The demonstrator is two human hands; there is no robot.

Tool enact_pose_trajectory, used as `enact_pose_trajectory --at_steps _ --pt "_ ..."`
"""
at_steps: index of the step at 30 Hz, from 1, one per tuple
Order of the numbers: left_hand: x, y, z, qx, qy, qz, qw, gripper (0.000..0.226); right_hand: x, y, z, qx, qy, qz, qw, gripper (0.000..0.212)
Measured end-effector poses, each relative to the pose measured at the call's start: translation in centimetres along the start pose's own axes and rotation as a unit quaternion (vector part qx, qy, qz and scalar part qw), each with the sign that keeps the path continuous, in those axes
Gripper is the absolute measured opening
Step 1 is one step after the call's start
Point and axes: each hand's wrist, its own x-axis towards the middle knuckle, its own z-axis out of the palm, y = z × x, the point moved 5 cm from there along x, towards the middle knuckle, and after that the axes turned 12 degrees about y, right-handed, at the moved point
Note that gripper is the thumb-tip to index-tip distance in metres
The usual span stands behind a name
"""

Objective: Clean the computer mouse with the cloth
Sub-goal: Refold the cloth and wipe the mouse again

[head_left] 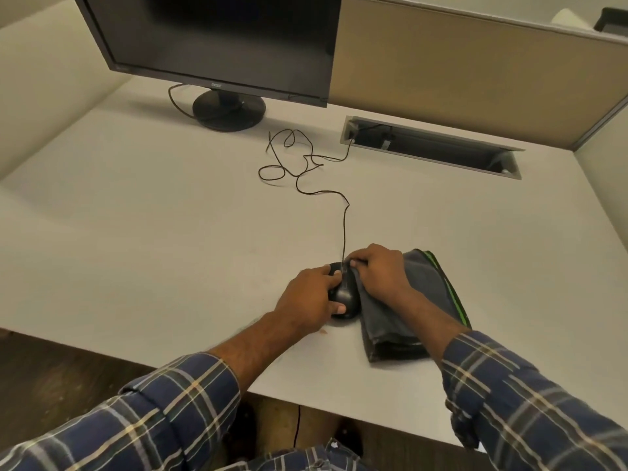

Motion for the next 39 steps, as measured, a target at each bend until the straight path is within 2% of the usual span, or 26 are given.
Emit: enact_pose_trajectory --at_steps 4,9,16,24,31,36,39 --pt "0.0 0.3 0.1 0.007 -0.003 -0.008 1.0 0.064 -0.1 0.2 -0.1 -0.022 0.009 0.007 1.0 0.023" --pt "0.0 0.0 0.2 0.01 0.0 -0.011 1.0 0.066 -4.3 -0.9 -1.3 0.002 0.062 -0.038 0.997 0.021" --pt "-0.1 -0.1 0.2 0.004 0.008 -0.005 1.0 0.071 -7.2 -1.2 -1.8 -0.008 0.044 -0.122 0.992 0.018" --pt "0.2 -0.3 0.0 0.007 0.012 0.004 1.0 0.07 -4.3 -2.2 -1.1 -0.038 0.038 -0.086 0.995 0.025" --pt "0.4 -0.6 0.1 0.007 0.016 0.005 1.0 0.081 -7.9 -2.3 -1.5 -0.026 0.054 -0.155 0.986 0.018" --pt "0.3 -0.5 -0.2 0.009 0.018 0.017 1.0 0.066 -5.1 -2.7 -0.7 -0.035 0.06 -0.123 0.99 0.028" --pt "0.2 -0.4 -0.5 -0.004 0.018 0.018 1.0 0.063 -4.1 -2.3 -0.1 -0.035 0.051 -0.099 0.993 0.026"
